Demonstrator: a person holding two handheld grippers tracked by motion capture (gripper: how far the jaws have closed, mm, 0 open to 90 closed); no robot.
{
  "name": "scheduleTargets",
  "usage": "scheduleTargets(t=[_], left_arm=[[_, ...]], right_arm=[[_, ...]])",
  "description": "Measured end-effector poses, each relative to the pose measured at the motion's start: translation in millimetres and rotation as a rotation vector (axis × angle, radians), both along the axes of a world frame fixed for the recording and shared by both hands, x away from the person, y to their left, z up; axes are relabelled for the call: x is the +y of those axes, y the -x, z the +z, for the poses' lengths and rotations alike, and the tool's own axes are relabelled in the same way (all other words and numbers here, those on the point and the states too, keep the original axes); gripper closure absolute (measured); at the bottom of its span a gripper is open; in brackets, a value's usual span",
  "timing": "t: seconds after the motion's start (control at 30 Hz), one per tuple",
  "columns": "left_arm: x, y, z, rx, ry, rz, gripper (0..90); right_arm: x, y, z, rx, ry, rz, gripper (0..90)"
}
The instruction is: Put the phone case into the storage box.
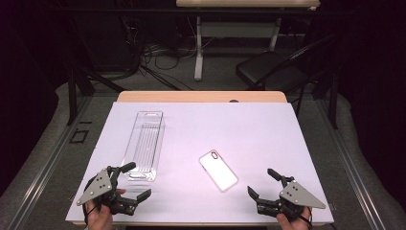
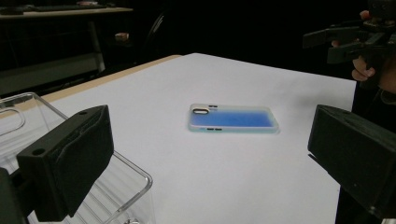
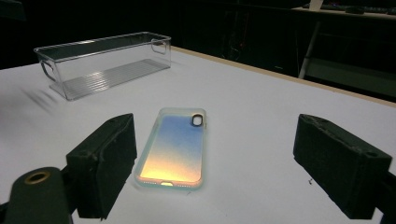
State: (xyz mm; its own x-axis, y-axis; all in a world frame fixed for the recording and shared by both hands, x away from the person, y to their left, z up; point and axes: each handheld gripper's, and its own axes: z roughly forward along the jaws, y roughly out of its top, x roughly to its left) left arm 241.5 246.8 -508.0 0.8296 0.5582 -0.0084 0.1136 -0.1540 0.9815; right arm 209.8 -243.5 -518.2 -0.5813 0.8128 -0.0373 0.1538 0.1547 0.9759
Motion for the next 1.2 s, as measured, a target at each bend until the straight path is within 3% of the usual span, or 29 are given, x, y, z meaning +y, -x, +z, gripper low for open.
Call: scheduleTargets(t=[0.33,0.5,0.63,0.9,1.0,1.2], left_arm=[[1.3,0.2,-0.2,0.003,0.003,0.001,0.3],[2.4,0.8,-0.2,0.002,0.001,0.002,0.2],[2.3,1.9,-0.2,0.002,-0.001,0.006,0.2],[1.6,2.0,-0.6,0.003,-0.003,0.003,0.2],[1.2,2.6,-0.5,0.002,-0.003,0.002,0.2],[-0.5,2.7,-1.0,0.005,-0.008,0.001,0.2]], right_arm=[[3.5,-2.0,-0.8,0.029,0.003,0.012,12.5],[5.0,-5.9,3.9,0.074,-0.065,0.037,11.8],[7.3,-7.2,7.4,0.096,-0.07,0.04,11.6],[16.5,-16.7,13.4,0.154,-0.029,0.036,7.9],[18.2,-18.5,14.5,0.155,-0.013,0.03,8.1],[22.7,-22.9,21.2,0.171,0.047,0.03,14.9]])
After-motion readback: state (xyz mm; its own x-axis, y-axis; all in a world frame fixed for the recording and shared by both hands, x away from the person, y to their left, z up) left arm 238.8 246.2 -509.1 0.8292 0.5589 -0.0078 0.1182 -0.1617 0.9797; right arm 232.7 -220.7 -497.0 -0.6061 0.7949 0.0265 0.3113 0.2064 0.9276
